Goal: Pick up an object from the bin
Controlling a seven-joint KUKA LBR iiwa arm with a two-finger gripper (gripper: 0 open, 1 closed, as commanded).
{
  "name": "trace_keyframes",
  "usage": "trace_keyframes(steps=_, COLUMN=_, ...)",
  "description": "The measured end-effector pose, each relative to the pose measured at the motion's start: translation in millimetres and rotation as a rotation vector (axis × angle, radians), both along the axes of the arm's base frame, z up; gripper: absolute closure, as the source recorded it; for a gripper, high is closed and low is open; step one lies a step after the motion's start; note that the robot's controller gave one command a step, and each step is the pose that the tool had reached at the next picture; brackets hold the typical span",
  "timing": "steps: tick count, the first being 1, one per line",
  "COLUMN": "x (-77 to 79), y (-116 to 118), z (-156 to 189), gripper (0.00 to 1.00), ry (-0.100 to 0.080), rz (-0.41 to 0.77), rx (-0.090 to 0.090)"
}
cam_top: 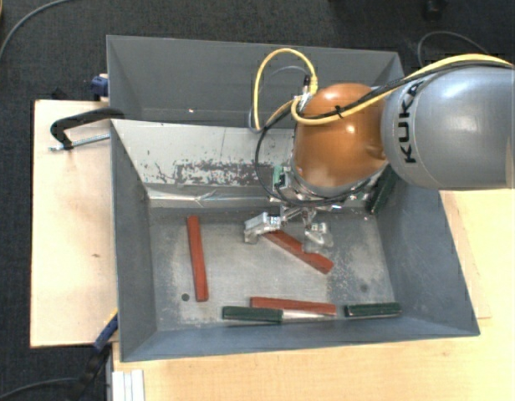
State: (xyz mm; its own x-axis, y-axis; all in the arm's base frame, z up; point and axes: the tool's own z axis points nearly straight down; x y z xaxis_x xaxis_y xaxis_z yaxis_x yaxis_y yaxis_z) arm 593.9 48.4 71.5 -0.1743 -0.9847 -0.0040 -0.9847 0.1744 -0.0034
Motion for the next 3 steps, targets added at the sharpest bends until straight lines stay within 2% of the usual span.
trace_keyframes(steps=1, x=1.8, y=8.3, z=97.5, gripper=0.00, ry=-0.009, rz=-0.144, rx=0.002)
trace_keyframes(steps=2, x=-20.4, y=-40.0, z=66.5, gripper=0.00, ry=0.005, rz=-0.011, rx=-0.003)
trace_keyframes(steps=3, x=-31.7, y=-17.1, z=74.7, gripper=0.00, ry=-0.001, rz=0.467, rx=-0.002)
